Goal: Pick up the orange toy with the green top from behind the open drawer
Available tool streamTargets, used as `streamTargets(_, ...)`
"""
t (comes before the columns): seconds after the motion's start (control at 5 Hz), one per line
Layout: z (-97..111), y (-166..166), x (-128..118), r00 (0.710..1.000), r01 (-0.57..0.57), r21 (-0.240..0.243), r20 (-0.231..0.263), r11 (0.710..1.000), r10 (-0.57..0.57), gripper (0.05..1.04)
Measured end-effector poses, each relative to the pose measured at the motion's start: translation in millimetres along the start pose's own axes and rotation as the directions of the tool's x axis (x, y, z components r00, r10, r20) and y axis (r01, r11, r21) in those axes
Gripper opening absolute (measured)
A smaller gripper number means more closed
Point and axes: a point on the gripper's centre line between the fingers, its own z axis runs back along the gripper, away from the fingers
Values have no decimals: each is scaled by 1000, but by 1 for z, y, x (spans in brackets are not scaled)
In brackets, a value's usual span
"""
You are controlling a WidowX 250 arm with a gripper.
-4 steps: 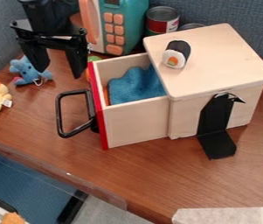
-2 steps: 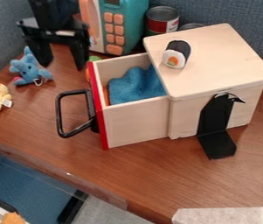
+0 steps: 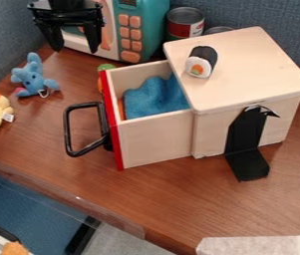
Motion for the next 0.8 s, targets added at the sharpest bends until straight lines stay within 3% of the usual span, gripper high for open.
streamTargets(0.2,-32,-15,20,999,29,26,15,999,-30,1000)
streamTargets(0.4,-64,-40,26,997,71,38,-15,997,-70,1001)
streamTargets(0.6,-96,-40,33,995,80,67,-61,995,-76,1000)
streamTargets(0.8,-101,-40,33,995,74,80,-73,994,-68,964)
